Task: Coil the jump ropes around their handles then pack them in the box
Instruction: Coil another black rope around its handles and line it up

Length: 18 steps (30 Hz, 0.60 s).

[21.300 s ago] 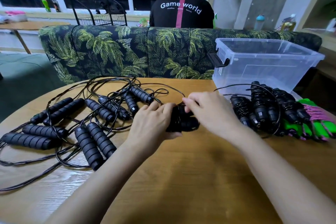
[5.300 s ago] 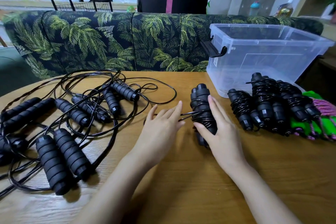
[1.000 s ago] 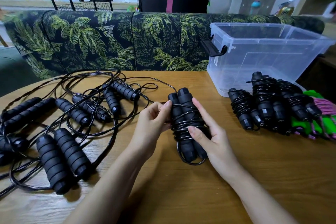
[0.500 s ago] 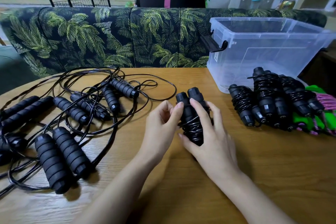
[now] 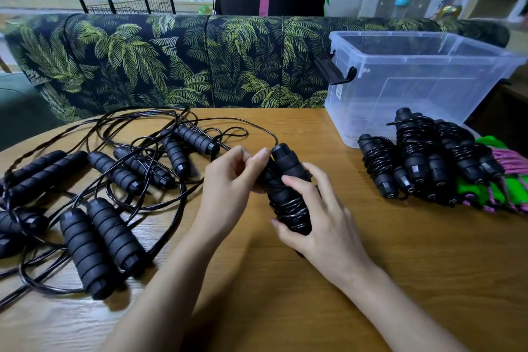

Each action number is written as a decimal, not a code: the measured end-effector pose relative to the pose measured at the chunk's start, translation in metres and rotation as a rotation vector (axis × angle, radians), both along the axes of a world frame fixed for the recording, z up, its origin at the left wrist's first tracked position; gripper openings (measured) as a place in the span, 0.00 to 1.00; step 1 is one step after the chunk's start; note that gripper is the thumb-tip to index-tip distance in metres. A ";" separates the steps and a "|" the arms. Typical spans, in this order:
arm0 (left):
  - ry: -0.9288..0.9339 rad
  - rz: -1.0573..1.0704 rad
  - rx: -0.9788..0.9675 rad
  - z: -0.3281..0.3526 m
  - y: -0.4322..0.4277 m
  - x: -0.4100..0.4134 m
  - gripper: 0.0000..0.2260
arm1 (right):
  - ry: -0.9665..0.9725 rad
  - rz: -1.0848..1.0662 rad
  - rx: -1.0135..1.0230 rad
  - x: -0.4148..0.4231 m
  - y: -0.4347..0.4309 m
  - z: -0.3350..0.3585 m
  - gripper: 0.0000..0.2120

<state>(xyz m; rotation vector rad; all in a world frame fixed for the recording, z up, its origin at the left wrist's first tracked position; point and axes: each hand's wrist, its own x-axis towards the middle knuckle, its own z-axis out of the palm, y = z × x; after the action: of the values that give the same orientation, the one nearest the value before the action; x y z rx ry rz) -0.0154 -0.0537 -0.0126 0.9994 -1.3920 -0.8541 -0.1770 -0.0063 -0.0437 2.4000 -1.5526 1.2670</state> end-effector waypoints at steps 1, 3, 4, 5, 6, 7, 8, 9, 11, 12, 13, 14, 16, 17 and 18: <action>-0.001 -0.002 -0.004 0.002 0.000 0.001 0.21 | 0.001 0.009 -0.002 0.000 0.000 0.000 0.28; 0.004 -0.015 0.006 0.005 0.001 0.004 0.22 | 0.002 0.021 -0.010 0.000 0.000 -0.001 0.30; 0.007 -0.023 0.015 0.007 0.001 0.004 0.22 | 0.005 0.028 -0.014 0.000 0.001 -0.001 0.30; 0.009 -0.033 0.028 0.009 0.001 0.005 0.21 | 0.011 0.037 -0.018 0.000 0.001 -0.001 0.31; 0.015 -0.049 0.045 0.011 0.001 0.006 0.20 | 0.019 0.046 -0.023 0.000 0.002 -0.001 0.32; 0.025 -0.070 0.067 0.012 0.001 0.007 0.21 | 0.029 0.054 -0.031 0.000 0.003 -0.002 0.32; 0.035 -0.097 0.095 0.012 0.000 0.008 0.22 | 0.038 0.060 -0.042 0.000 0.003 -0.002 0.32; 0.048 -0.125 0.127 0.013 0.000 0.009 0.24 | 0.046 0.065 -0.051 0.000 0.003 -0.002 0.32; 0.080 -0.166 0.204 0.013 -0.001 0.010 0.25 | 0.052 0.074 -0.056 -0.002 0.003 -0.002 0.32; 0.100 -0.181 0.245 0.013 -0.002 0.011 0.24 | 0.050 0.080 -0.053 -0.002 0.002 -0.002 0.32; 0.117 -0.193 0.290 0.013 -0.002 0.012 0.21 | 0.041 0.090 -0.048 -0.002 0.002 -0.002 0.32; 0.127 -0.202 0.333 0.013 -0.003 0.012 0.17 | 0.021 0.103 -0.041 -0.003 0.001 -0.002 0.33; 0.134 -0.220 0.407 0.013 -0.004 0.014 0.14 | -0.030 0.129 -0.027 -0.003 0.001 -0.003 0.33; 0.139 -0.226 0.435 0.013 -0.005 0.014 0.14 | -0.052 0.138 -0.021 -0.003 0.001 -0.003 0.34; 0.149 -0.229 0.459 0.013 -0.006 0.014 0.14 | -0.070 0.147 -0.017 -0.004 0.001 -0.003 0.34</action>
<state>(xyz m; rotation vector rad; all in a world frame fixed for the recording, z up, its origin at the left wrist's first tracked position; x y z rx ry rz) -0.0011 -0.0593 0.0005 1.1029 -1.2216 -1.4351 -0.1807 -0.0057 -0.0467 2.5263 -1.3974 1.3972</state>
